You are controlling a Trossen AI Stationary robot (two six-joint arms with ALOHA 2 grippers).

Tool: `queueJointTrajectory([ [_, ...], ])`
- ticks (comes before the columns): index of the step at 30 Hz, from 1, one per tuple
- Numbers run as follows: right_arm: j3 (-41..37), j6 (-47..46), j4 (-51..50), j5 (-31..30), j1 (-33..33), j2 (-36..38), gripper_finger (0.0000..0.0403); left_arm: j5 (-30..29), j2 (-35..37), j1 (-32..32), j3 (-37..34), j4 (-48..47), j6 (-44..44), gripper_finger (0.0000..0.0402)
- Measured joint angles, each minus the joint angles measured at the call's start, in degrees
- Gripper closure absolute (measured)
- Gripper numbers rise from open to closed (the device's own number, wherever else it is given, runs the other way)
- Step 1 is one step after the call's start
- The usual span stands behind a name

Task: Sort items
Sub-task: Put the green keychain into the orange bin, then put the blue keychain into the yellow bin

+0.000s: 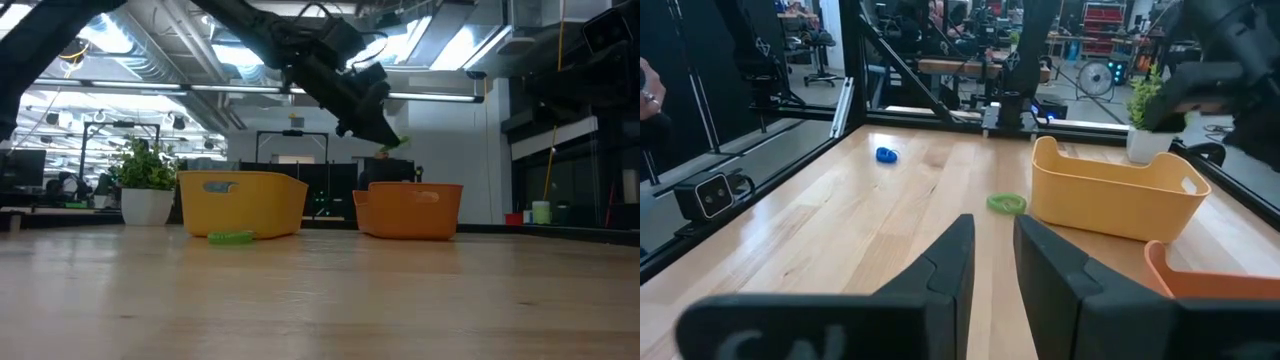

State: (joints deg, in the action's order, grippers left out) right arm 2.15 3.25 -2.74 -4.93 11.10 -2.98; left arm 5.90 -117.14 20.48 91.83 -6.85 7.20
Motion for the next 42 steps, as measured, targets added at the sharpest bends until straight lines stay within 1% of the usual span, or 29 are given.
queueJointTrajectory([
  [6, 0.0, -0.01, -0.07, 0.0, 0.01, 0.0, 0.0327, 2.82, -3.25, -0.18, 2.26, -1.97, -0.63, 0.0389],
  [12, 0.0, 0.04, -0.07, 0.02, -0.01, 0.0, 0.0327, 2.63, -4.96, -0.1, 2.81, -3.37, -0.58, 0.0387],
  [21, 0.0, 0.04, -0.07, 0.02, 0.01, 0.0, 0.0327, 2.41, -4.92, -0.45, 2.8, -3.27, 3.94, 0.0347],
  [26, 0.0, 0.04, -0.07, 0.02, 0.01, 0.0, 0.0327, -1.0, -4.91, -0.9, 2.8, -3.26, 4.07, 0.0334],
  [30, 0.0, 0.04, -0.07, 0.02, -0.01, 0.0, 0.0327, -3.87, -4.61, -1.32, 2.8, -3.28, 4.14, 0.0329],
  [35, 0.0, 0.04, -0.06, 0.02, 0.0, 0.0, 0.0327, -3.44, -3.58, -1.51, 3.35, -3.48, 5.54, 0.0334],
  [42, 0.0, 0.04, -0.07, 0.02, 0.01, 0.0, 0.0327, -3.19, 0.43, -2.74, 3.7, -5.29, 5.59, 0.0345],
])
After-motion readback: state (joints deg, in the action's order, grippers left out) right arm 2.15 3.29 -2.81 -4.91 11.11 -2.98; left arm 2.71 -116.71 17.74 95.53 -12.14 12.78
